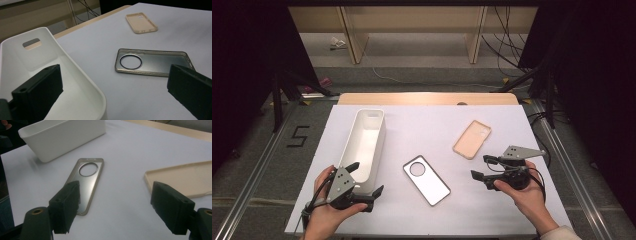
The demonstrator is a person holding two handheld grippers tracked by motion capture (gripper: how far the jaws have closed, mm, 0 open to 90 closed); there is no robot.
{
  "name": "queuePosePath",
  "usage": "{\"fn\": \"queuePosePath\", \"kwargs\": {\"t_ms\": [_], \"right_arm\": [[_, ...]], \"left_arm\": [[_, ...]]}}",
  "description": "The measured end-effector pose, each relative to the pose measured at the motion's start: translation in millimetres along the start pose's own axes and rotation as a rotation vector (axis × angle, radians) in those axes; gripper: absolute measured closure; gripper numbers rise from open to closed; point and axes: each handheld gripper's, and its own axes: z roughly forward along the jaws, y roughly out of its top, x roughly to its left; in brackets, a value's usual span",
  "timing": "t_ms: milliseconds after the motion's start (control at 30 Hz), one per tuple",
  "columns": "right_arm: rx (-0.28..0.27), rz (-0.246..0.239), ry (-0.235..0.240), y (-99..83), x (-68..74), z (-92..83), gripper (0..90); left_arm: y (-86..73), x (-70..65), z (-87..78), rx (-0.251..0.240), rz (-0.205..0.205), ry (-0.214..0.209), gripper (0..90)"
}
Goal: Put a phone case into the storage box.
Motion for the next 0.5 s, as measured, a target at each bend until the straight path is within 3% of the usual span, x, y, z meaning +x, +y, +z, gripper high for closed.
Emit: {"fn": "queuePosePath", "kwargs": {"t_ms": [200, 300, 333, 367, 500], "right_arm": [[0.006, -0.004, -0.005, -0.2, 0.0, 2.1, 24.6], [0.010, -0.006, -0.012, 0.2, 0.0, 2.5, 29.6], [0.037, -0.003, -0.019, 0.8, -0.2, 4.5, 46.9], [0.068, 0.000, -0.025, 1.5, -0.1, 6.8, 57.3], [0.212, 0.008, -0.045, 3.6, 3.9, 25.9, 81.4]], "left_arm": [[-0.2, 0.3, 0.5, -0.004, -0.008, 0.001, 0.0], [-0.1, 0.2, 0.6, -0.005, -0.008, 0.001, 0.0], [0.1, 0.1, 0.9, -0.002, -0.005, 0.000, 0.0], [0.2, 0.1, 1.1, -0.002, -0.005, 0.000, 0.0], [0.6, -0.2, 1.3, -0.001, -0.004, 0.001, 0.0]]}}
